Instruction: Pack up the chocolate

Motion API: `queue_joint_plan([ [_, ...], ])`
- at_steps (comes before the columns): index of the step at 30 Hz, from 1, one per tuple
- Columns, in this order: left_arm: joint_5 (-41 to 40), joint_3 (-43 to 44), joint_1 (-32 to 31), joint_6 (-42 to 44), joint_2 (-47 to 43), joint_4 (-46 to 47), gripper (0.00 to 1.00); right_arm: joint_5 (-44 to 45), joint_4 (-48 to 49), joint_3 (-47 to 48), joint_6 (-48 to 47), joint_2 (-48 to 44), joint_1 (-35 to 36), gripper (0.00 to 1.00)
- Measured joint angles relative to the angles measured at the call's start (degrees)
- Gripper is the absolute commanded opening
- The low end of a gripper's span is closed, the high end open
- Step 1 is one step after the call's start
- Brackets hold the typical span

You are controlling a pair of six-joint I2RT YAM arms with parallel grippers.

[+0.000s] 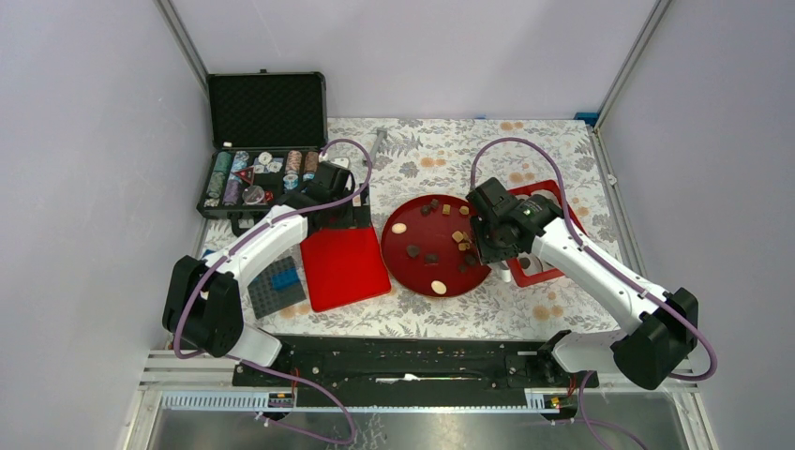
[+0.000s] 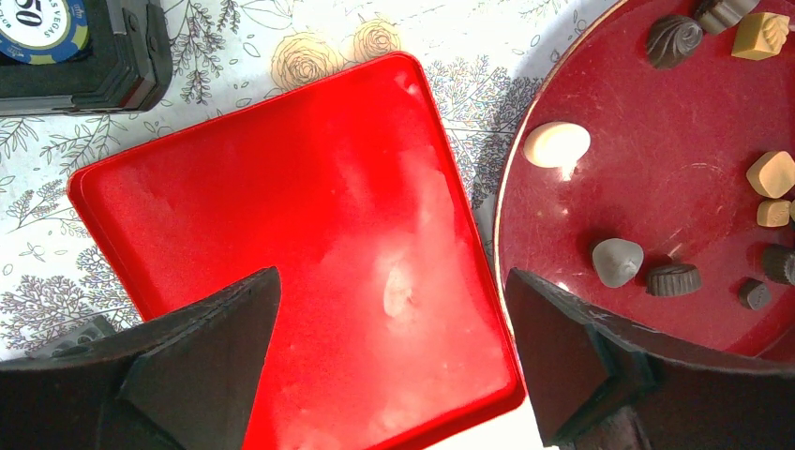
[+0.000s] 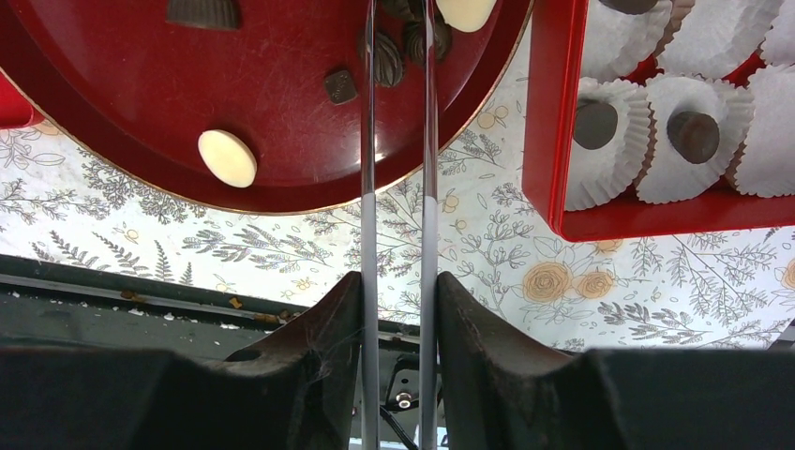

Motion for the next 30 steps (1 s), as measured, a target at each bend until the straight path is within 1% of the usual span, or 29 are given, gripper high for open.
queue_joint_plan([
  [6, 0.0, 0.0, 0.0, 0.0, 0.0, 0.0, 0.99, 0.1, -0.5, 0.0, 0.0, 0.0, 0.0, 0.42],
  [17, 0.0, 0.0, 0.0, 0.0, 0.0, 0.0, 0.99, 0.3, -1.3, -0.5, 0.1, -0.6, 0.0, 0.42],
  [20, 0.0, 0.0, 0.0, 0.0, 0.0, 0.0, 0.99, 0.3, -1.7, -0.5, 0.1, -1.0, 0.0, 0.4],
  [24, 0.0, 0.0, 0.0, 0.0, 0.0, 0.0, 0.99, 0.3, -1.6, -0.6, 0.2, -1.1, 0.0, 0.29],
  [30, 0.0, 0.0, 0.0, 0.0, 0.0, 0.0, 0.99, 0.3, -1.6, -0.7, 0.2, -1.1, 0.0, 0.04],
])
